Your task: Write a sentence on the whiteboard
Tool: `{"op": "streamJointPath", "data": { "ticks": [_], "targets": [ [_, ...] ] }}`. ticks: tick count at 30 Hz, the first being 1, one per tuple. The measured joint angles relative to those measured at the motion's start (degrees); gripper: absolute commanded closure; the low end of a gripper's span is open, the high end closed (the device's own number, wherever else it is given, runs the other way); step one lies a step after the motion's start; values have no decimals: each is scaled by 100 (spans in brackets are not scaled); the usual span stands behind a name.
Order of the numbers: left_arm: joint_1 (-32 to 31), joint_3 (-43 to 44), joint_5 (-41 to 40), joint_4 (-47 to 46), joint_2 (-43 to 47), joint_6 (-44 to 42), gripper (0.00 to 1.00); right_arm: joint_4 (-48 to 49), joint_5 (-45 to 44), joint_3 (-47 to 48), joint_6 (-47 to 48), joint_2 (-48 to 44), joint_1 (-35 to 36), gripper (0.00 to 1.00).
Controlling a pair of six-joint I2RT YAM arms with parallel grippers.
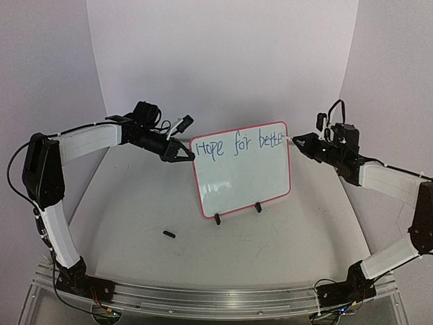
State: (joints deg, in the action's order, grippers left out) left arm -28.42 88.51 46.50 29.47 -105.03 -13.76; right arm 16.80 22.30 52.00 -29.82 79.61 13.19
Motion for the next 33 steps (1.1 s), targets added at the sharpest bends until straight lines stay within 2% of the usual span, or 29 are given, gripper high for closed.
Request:
{"op": "streamJointPath", "data": {
  "ticks": [11,33],
  "targets": [
    [-2,0,0,-2,0,-2,100,124,51,419,23,194,0,100],
    [-4,0,-2,0,0,0,100,156,-309,415,-3,449,0,100]
  ]
}}
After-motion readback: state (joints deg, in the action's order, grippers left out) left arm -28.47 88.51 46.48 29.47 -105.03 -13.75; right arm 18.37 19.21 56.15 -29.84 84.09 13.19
